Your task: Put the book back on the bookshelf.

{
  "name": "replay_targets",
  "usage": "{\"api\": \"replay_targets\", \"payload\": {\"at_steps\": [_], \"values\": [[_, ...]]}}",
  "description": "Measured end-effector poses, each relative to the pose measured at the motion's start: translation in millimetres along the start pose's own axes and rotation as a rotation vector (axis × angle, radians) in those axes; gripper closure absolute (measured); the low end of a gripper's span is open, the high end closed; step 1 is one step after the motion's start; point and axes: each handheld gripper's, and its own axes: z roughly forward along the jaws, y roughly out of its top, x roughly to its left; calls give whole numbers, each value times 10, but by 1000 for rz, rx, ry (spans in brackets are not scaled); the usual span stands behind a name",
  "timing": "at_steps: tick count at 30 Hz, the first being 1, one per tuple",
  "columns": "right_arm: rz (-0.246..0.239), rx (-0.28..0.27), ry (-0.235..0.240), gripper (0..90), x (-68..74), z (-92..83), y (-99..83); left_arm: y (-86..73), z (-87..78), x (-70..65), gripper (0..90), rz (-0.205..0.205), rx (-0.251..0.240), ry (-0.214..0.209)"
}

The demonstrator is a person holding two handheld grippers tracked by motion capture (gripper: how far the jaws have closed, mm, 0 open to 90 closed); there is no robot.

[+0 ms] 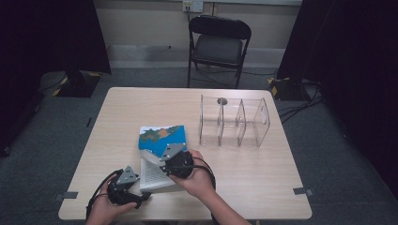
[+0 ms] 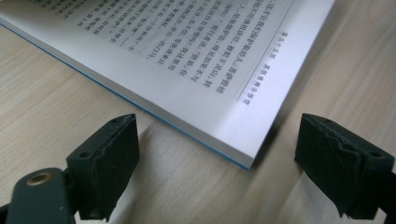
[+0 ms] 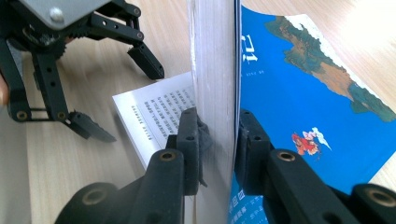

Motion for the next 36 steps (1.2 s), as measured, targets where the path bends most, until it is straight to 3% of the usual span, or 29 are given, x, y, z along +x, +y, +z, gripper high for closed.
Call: {"api": "replay_targets", "payload": {"at_steps": [7,10,11,15,16,22,26,28,29,31,33,34,36], "values": [[9,10,-2,747,-30,-34,104,-9,6,-43,130,-35,-18,51],[6,10,-8,748,-49,-58,137,-9,1,-39,155,-53,-24,68],[28,2,-7,749,-59,-78,171,-9,2,-34,182,-69,-30,79],[35,8,-10,749,-73,-101,216,1,-10,-18,218,-73,-26,98],[33,10,-9,749,-73,-102,220,-2,-16,-15,236,-92,-28,102],[34,15,-7,747,-41,-81,169,-6,-45,12,324,-90,-27,90],[39,17,-1,746,-34,-65,166,-7,-72,42,370,-123,-29,85],[43,13,9,746,-39,-55,169,5,-115,44,381,-145,-57,102],[43,13,9,746,-39,-55,169,5,-115,44,389,-145,-57,102],[43,14,7,746,-43,-63,191,6,-156,91,408,-130,-54,140],[44,14,7,747,-57,-79,203,-42,-142,164,412,-170,-55,133],[37,19,6,747,-61,-85,202,-42,-142,164,412,-170,-55,133],[39,21,9,747,-56,-88,197,-83,-114,220,409,-218,-82,96]]}}
